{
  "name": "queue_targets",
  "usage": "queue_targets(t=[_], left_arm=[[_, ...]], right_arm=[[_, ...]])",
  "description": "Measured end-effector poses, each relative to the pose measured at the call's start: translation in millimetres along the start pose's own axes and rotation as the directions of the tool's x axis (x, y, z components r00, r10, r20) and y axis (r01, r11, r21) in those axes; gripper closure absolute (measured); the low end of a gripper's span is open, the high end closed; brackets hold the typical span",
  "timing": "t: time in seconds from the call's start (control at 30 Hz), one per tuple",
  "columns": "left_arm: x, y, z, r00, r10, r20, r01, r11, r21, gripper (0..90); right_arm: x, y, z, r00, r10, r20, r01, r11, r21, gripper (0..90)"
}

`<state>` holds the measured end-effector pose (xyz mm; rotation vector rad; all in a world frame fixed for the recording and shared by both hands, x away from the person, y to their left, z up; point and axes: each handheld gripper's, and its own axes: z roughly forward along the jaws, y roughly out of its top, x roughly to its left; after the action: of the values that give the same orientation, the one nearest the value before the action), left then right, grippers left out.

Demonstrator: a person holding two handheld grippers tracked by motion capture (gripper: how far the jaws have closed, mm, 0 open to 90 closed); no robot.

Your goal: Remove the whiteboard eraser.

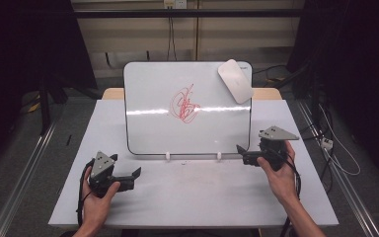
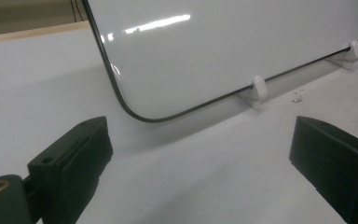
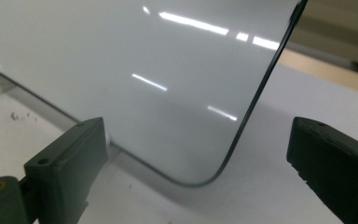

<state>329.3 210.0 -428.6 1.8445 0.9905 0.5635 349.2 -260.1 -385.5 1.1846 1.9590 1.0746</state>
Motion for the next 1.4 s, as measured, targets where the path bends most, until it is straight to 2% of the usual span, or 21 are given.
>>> queue_targets(t=[0.2,0.27,0.4,0.43,0.53,0.77,1.0,1.1,1.2,1.4], left_arm=[[3.9,-0.5,-1.1,0.9996,-0.026,0.007,0.026,0.9997,0.002,5.2],[4.8,-0.5,-1.3,0.9994,-0.033,0.001,0.033,0.9994,0.003,5.2],[4.7,-0.8,-1.5,0.9996,-0.028,-0.004,0.028,0.9996,0.003,5.3],[4.4,-0.8,-1.5,0.9997,-0.025,-0.001,0.025,0.9997,0.007,5.2],[5.2,-0.5,-2.6,0.9997,-0.023,0.001,0.023,0.9997,0.008,5.2],[7.9,-1.2,-2.5,0.9994,-0.033,-0.007,0.034,0.9994,0.012,5.2],[6.1,-1.5,-2.0,0.9994,-0.034,0.001,0.034,0.9993,0.018,5.2],[2.0,-2.0,-3.3,0.9992,-0.037,0.016,0.037,0.9990,0.023,5.1],[-0.6,-1.3,-3.0,0.9996,-0.018,0.019,0.018,0.9997,0.019,5.1],[-1.8,-2.0,-0.9,0.9995,-0.018,0.025,0.017,0.9995,0.027,5.0]], right_arm=[[-6.7,34.9,1.9,0.9999,-0.002,-0.014,0.002,1.000,-0.026,7.8],[-8.3,46.1,3.1,0.9998,-0.017,-0.005,0.017,0.999,-0.044,8.4],[-11.1,63.3,6.1,0.9964,-0.071,0.047,0.074,0.994,-0.076,7.9],[-12.4,66.8,7.2,0.9966,-0.071,0.042,0.074,0.994,-0.078,7.7],[-15.6,75.8,11.1,0.9954,-0.082,0.049,0.085,0.994,-0.062,9.0],[-23.4,92.5,18.7,0.9915,-0.101,0.082,0.106,0.992,-0.065,11.5],[-21.5,112.0,28.3,0.9821,-0.150,0.113,0.159,0.985,-0.073,14.9],[-22.0,120.1,33.0,0.9784,-0.166,0.124,0.174,0.983,-0.065,18.0],[-23.2,126.9,39.0,0.9750,-0.179,0.131,0.187,0.981,-0.049,20.4],[-23.2,137.8,49.7,0.9663,-0.204,0.157,0.210,0.977,-0.028,22.7]])
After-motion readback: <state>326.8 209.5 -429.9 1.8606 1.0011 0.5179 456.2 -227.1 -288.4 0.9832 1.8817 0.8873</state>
